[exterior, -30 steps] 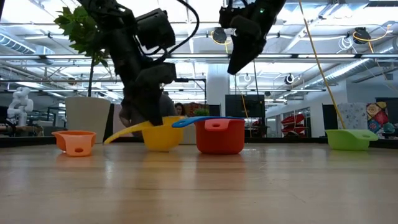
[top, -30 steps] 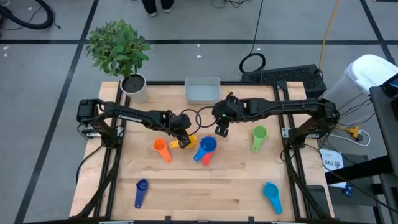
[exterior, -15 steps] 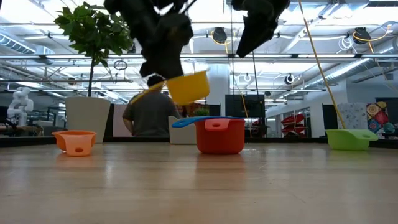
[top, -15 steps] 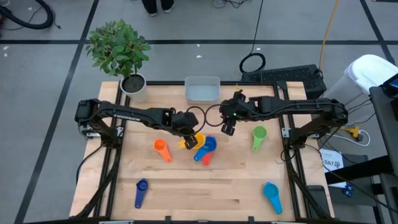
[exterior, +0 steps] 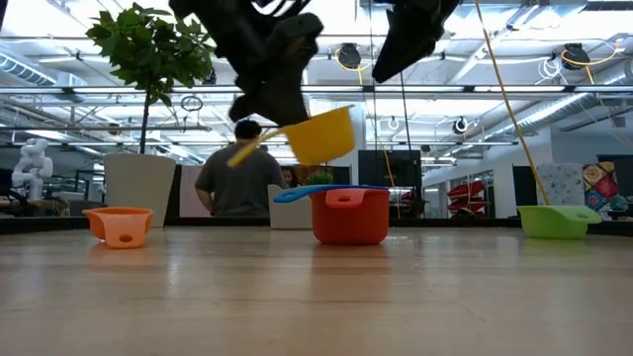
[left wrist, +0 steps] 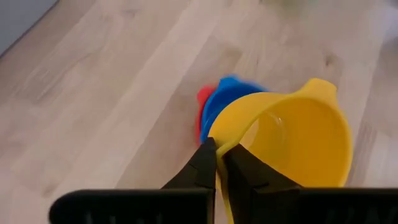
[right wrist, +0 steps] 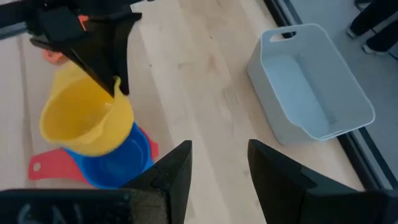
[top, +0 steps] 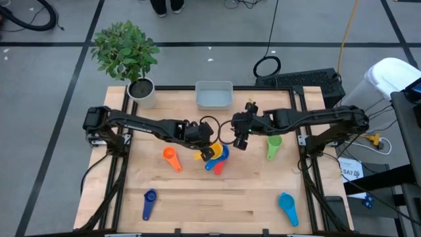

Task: Nest measuring cups in basket
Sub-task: Stack the yellow measuring cup on top of the blue measuring cup

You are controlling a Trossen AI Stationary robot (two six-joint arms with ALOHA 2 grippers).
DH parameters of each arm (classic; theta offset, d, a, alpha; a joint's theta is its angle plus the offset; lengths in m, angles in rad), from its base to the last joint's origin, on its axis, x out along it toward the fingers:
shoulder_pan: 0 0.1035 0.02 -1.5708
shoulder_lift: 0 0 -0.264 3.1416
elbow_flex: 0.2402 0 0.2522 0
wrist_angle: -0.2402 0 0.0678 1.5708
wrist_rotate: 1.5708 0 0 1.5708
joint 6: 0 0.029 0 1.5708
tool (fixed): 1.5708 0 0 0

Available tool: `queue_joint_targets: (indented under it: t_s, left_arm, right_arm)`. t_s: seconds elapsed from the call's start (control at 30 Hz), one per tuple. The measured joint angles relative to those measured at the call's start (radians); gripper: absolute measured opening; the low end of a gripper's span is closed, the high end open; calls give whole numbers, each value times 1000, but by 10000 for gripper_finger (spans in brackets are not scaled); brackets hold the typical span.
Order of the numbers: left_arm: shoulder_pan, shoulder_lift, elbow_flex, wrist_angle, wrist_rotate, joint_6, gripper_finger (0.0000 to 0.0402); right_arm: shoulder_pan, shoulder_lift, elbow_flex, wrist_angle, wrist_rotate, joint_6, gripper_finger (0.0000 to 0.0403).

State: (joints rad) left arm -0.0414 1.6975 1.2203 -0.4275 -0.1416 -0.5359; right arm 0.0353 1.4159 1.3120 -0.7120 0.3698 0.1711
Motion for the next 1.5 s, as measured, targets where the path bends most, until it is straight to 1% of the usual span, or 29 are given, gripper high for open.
queue_joint_targets:
  t_s: [0.13,0.3,0.57,0.7,0.77,0.93,1.17,1.33,1.5]
  left_arm:
    - [2,41,-1,-3,1,-1,15]
    - [11,51,-1,11,1,-10,15]
    - [21,52,-1,21,1,-19,14]
    - [21,52,-1,55,2,-20,14]
    - [21,52,0,80,10,-20,14]
    - [24,51,26,78,5,-13,14]
    - [42,52,27,71,-2,-12,14]
    - [42,65,27,82,-10,-12,14]
    - [38,106,28,98,-10,-12,14]
  right_arm:
    - [7,-2,-33,13,0,1,151]
    - [10,0,-84,22,-5,28,151]
    - [24,0,-147,127,-14,47,151]
    - [34,0,-169,168,-32,50,151]
    - [39,0,-174,169,-30,50,151]
    - [39,0,-184,170,-31,56,151]
    - [40,0,-185,171,-31,68,151]
    - [48,0,-185,177,-30,71,151]
    - [53,0,-185,190,-29,71,151]
